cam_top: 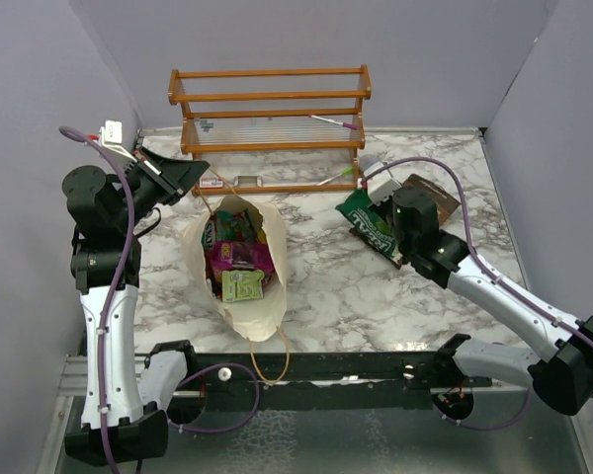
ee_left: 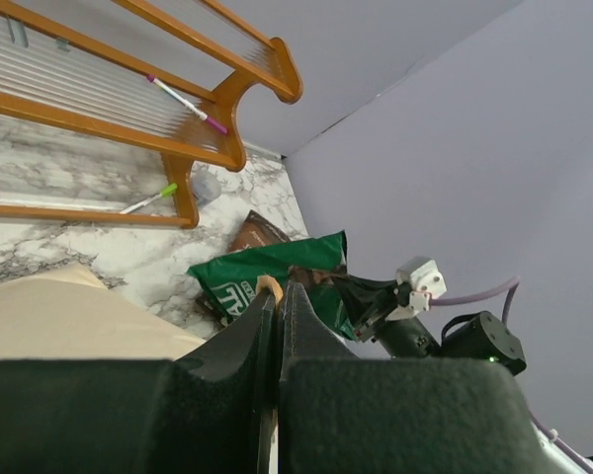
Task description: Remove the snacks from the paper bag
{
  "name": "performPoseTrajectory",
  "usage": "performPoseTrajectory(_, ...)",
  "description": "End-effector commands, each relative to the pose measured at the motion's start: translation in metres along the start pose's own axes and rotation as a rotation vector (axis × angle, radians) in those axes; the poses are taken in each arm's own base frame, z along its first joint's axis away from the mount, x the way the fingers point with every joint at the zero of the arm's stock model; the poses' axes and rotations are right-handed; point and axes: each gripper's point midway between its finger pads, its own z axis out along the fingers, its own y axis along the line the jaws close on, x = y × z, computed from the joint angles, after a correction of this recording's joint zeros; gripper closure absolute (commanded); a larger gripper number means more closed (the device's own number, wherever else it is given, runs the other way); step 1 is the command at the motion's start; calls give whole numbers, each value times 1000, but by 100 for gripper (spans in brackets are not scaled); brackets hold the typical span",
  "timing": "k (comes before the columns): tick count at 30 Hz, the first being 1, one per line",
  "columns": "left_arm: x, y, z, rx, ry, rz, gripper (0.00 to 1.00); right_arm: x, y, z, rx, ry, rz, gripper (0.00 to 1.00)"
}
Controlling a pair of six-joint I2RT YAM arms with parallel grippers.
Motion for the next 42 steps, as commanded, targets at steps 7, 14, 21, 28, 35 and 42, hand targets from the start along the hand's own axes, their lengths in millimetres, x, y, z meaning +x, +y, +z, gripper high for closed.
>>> performPoseTrajectory(7,-10,-19,-4,42,-26,58,100,55,-21,57,39,149,36,99)
performPoseTrajectory(14,-9,-18,-4,40,-18,58,100,86,-42,94,91,178,72,98)
performPoseTrajectory(21,-12,-20,-2,34,-15,67,100,122,-67,143,151,243,112,99)
performPoseTrajectory(28,-11,-12,2,20,-3,55,100,144,-53,179,108,293,62,98)
performPoseTrajectory(35,-12,-9,6,20,3,49,100,143,-46,205,105,272,87,99)
performPoseTrajectory(42,-12,-4,9,7,3,45,100,129,-68,227,172,254,24,98)
